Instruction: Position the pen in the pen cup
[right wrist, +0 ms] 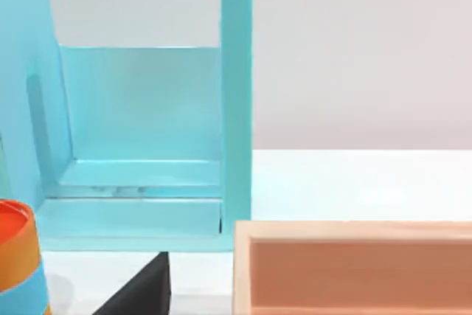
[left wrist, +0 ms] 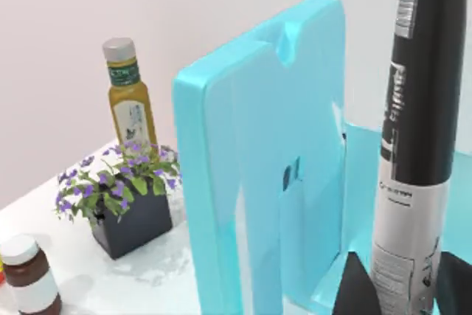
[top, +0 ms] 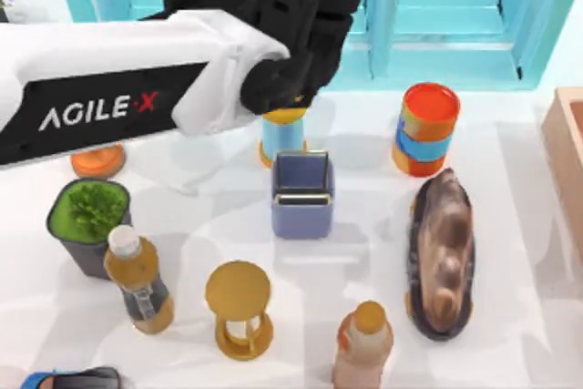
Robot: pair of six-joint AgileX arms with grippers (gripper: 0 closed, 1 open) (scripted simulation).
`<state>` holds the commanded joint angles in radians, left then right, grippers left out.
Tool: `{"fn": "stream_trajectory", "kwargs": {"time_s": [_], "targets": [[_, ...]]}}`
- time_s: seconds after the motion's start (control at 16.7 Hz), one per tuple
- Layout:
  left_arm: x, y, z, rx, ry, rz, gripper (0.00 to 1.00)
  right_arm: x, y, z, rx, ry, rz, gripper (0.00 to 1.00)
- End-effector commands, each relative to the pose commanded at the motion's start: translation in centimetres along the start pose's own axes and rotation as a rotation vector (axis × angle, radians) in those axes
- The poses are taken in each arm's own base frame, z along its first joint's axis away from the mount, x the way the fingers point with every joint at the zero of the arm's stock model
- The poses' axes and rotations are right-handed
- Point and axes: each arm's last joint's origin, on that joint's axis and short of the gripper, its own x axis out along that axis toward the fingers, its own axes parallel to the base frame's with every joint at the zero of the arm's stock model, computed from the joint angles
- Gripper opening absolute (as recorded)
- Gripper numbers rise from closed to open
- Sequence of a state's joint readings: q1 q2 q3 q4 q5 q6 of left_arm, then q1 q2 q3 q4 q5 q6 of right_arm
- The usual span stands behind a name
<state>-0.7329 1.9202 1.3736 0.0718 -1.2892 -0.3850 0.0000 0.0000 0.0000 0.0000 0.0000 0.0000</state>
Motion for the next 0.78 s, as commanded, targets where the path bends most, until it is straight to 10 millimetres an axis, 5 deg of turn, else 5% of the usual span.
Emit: {"fn": "stream_trajectory", "kwargs": {"time_s": [0.18, 0.36, 0.72, 0.78], "targets": [[-7.9, -2.9, -3.1, -0.021, -0.105, 0.01, 0.0, 0.0, 0.0, 0.0, 0.0, 0.0, 0.0, 1.0], [-13.3, -3.9, -5.5, -0.046, -0.162, 0.011, 0.0, 0.0, 0.0, 0.0, 0.0, 0.0, 0.0, 1.0], [-15.0, -4.1, -6.2, -0.057, -0.178, 0.011, 0.0, 0.0, 0.0, 0.0, 0.0, 0.0, 0.0, 1.0], [-14.5, -7.1, -7.8, -0.239, -0.122, -0.103, 0.0, 0.0, 0.0, 0.0, 0.0, 0.0, 0.0, 1.0]]}}
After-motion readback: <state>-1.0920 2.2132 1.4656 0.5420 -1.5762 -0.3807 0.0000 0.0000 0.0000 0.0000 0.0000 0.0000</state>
